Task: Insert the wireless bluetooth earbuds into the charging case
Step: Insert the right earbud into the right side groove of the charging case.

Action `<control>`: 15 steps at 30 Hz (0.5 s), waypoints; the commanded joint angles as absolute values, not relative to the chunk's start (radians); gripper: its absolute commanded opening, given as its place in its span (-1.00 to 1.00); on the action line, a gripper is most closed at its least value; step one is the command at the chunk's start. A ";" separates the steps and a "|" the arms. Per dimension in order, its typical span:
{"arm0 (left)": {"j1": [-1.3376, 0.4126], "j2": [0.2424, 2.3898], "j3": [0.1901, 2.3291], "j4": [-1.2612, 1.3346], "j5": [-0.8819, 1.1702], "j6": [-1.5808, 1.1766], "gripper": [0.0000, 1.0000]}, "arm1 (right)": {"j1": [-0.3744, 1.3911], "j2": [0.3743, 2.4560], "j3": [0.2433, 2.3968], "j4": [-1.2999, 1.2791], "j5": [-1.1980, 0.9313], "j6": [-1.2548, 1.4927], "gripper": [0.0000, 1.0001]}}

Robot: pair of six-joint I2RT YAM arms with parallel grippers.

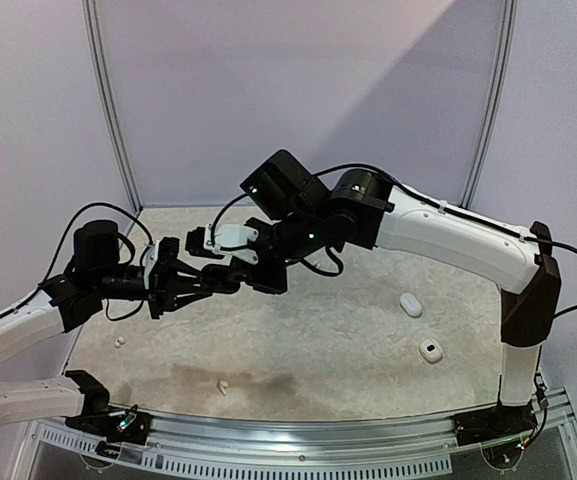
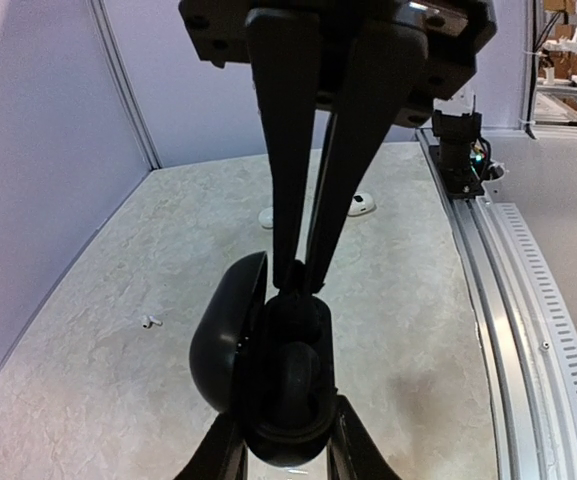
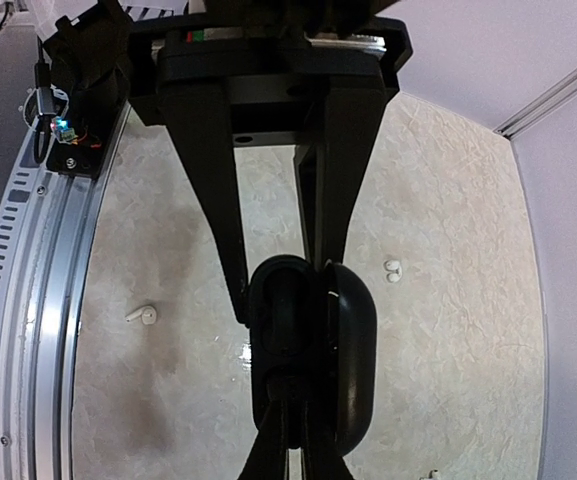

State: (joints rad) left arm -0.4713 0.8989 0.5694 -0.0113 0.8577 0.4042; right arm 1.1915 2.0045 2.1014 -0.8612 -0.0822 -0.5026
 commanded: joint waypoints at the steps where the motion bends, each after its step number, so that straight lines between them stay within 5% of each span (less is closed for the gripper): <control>1: -0.492 0.899 0.568 0.056 0.889 0.397 -1.00 | 1.200 2.046 2.126 -0.859 -0.040 -0.518 -1.00; 7: -0.493 0.896 0.568 0.054 0.894 0.400 -1.00 | 1.200 2.054 2.132 -0.877 -0.030 -0.536 -1.00; 12: -0.492 0.893 0.568 0.043 0.895 0.403 -1.00 | 1.200 2.053 2.134 -0.879 -0.012 -0.543 -0.59; 15: -0.492 0.890 0.568 0.034 0.889 0.402 -1.00 | 1.201 2.047 2.137 -0.876 -0.013 -0.540 -0.51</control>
State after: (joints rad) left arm -0.4744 0.8997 0.5690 0.0212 0.8570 0.4026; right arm 1.1980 2.0201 2.1147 -0.8692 -0.0437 -0.5381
